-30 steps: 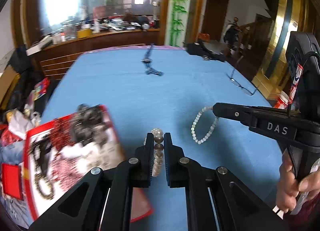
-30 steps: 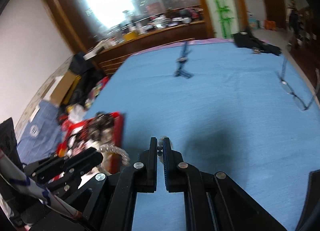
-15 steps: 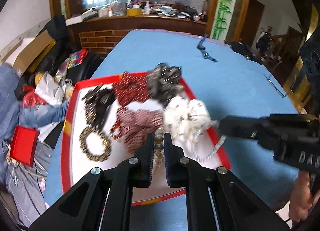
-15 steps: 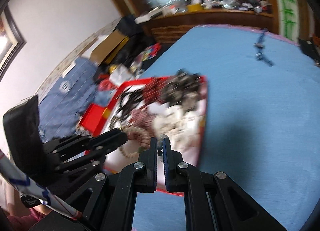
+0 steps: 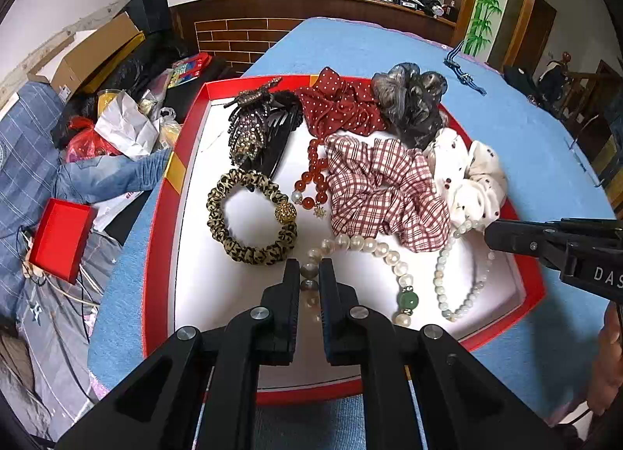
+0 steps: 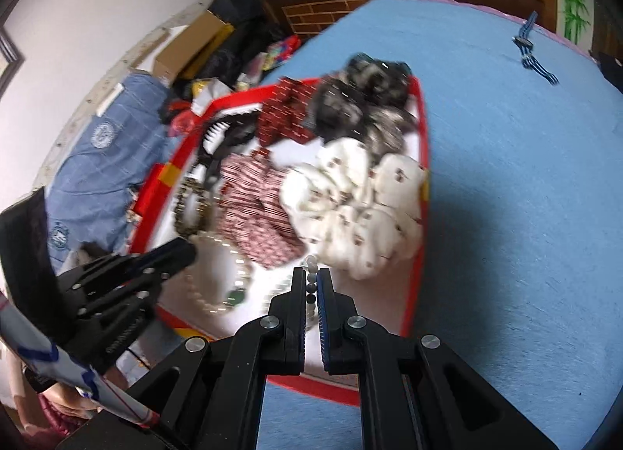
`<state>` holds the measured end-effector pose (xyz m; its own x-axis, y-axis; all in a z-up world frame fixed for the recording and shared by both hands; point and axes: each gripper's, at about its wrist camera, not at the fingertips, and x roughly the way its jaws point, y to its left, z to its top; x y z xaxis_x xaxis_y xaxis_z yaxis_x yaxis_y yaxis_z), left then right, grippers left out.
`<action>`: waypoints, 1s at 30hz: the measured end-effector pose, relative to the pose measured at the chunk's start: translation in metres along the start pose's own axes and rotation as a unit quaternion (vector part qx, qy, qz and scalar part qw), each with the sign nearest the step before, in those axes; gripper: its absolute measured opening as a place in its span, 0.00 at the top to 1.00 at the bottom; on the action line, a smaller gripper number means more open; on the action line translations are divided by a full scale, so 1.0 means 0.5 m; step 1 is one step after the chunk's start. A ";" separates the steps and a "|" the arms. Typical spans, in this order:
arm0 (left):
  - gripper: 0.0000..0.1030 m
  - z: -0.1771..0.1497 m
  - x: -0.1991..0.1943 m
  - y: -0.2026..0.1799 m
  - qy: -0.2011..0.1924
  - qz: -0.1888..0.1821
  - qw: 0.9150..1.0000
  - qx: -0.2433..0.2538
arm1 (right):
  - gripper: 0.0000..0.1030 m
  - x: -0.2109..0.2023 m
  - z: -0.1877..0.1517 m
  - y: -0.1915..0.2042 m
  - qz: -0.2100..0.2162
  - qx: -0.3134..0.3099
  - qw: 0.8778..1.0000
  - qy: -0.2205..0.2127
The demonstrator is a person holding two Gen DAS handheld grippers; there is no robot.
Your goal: Organize jewelry
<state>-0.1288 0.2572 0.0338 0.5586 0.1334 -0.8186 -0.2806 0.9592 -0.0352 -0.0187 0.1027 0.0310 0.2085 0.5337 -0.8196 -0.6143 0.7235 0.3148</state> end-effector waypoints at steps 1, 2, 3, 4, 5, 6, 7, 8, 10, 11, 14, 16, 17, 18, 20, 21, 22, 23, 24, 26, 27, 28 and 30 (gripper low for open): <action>0.91 -0.002 0.003 -0.003 -0.002 0.006 1.000 0.002 | 0.93 0.004 -0.001 -0.001 -0.005 -0.002 1.000 0.001; 0.91 -0.003 0.004 -0.005 -0.004 0.010 1.000 0.003 | 0.93 0.007 -0.002 -0.002 -0.010 -0.003 1.000 0.003; 0.91 -0.005 0.003 -0.006 -0.009 0.013 1.000 0.004 | 0.93 0.013 -0.004 -0.003 -0.014 -0.005 1.000 0.006; 0.91 -0.007 0.003 -0.008 -0.012 0.017 1.000 0.005 | 0.93 0.014 -0.006 -0.004 -0.015 -0.005 1.000 0.006; 0.91 -0.009 0.002 -0.009 -0.016 0.022 1.000 0.007 | 0.93 0.017 -0.006 -0.004 -0.017 -0.006 1.000 0.008; 0.90 -0.010 0.000 -0.011 -0.019 0.024 1.000 0.008 | 0.93 0.018 -0.007 -0.004 -0.020 -0.009 1.000 0.009; 0.85 -0.010 -0.002 -0.012 -0.022 0.025 0.999 0.007 | 0.92 0.017 -0.008 -0.004 -0.023 -0.010 1.000 0.010; 0.80 -0.010 -0.007 -0.012 -0.026 0.027 0.999 0.005 | 0.91 0.013 -0.010 -0.003 -0.023 -0.010 1.000 0.008; 0.64 -0.010 -0.019 -0.011 -0.037 0.030 0.999 0.003 | 0.82 0.000 -0.010 -0.004 -0.022 -0.012 1.000 0.001; 0.63 -0.010 -0.029 -0.012 -0.048 0.033 0.998 0.003 | 0.79 -0.007 -0.011 -0.004 -0.023 -0.013 1.000 -0.003; 0.63 -0.009 -0.064 -0.012 -0.074 0.047 0.996 -0.005 | 0.76 -0.046 -0.014 -0.008 -0.020 -0.012 0.999 -0.023; 0.63 -0.010 -0.099 -0.016 -0.107 0.060 0.992 -0.016 | 0.76 -0.082 -0.019 -0.007 -0.027 -0.007 0.998 -0.048; 0.62 -0.014 -0.127 -0.022 -0.132 0.068 0.989 -0.021 | 0.76 -0.100 -0.022 -0.003 -0.036 -0.010 0.997 -0.062; 0.57 -0.016 -0.146 -0.026 -0.149 0.074 0.986 -0.024 | 0.75 -0.133 -0.029 0.007 -0.052 -0.020 0.995 -0.088; 0.39 -0.027 -0.196 -0.039 -0.193 0.085 0.977 -0.032 | 0.63 -0.190 -0.044 0.018 -0.069 -0.027 0.988 -0.132; 0.32 -0.034 -0.220 -0.045 -0.213 0.089 0.972 -0.035 | 0.52 -0.218 -0.053 0.022 -0.072 -0.028 0.985 -0.152; 0.32 -0.041 -0.242 -0.050 -0.231 0.096 0.967 -0.036 | 0.49 -0.243 -0.063 0.025 -0.073 -0.030 0.982 -0.170; 0.31 -0.050 -0.265 -0.056 -0.246 0.105 0.963 -0.038 | 0.49 -0.267 -0.074 0.029 -0.076 -0.031 0.979 -0.185; 0.28 -0.056 -0.283 -0.060 -0.253 0.107 0.961 -0.040 | 0.49 -0.296 -0.086 0.032 -0.082 -0.031 0.975 -0.203; 0.22 -0.077 -0.326 -0.069 -0.272 0.097 0.956 -0.048 | 0.47 -0.338 -0.106 0.033 -0.083 -0.026 0.970 -0.228; 0.18 -0.084 -0.341 -0.075 -0.279 0.098 0.954 -0.047 | 0.46 -0.366 -0.125 0.035 -0.079 -0.024 0.966 -0.243; 0.14 -0.096 -0.358 -0.084 -0.289 0.102 0.951 -0.044 | 0.43 -0.387 -0.142 0.036 -0.083 -0.021 0.963 -0.257; 0.09 -0.123 -0.385 -0.101 -0.312 0.115 0.942 -0.038 | 0.35 -0.415 -0.169 0.042 -0.093 -0.017 0.955 -0.280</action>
<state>-0.2701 0.1676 0.1579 0.8201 0.4787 -0.3135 -0.4919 0.8697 0.0410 -0.1392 -0.0298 0.1675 0.6845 0.5554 -0.4722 -0.5500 0.8186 0.1655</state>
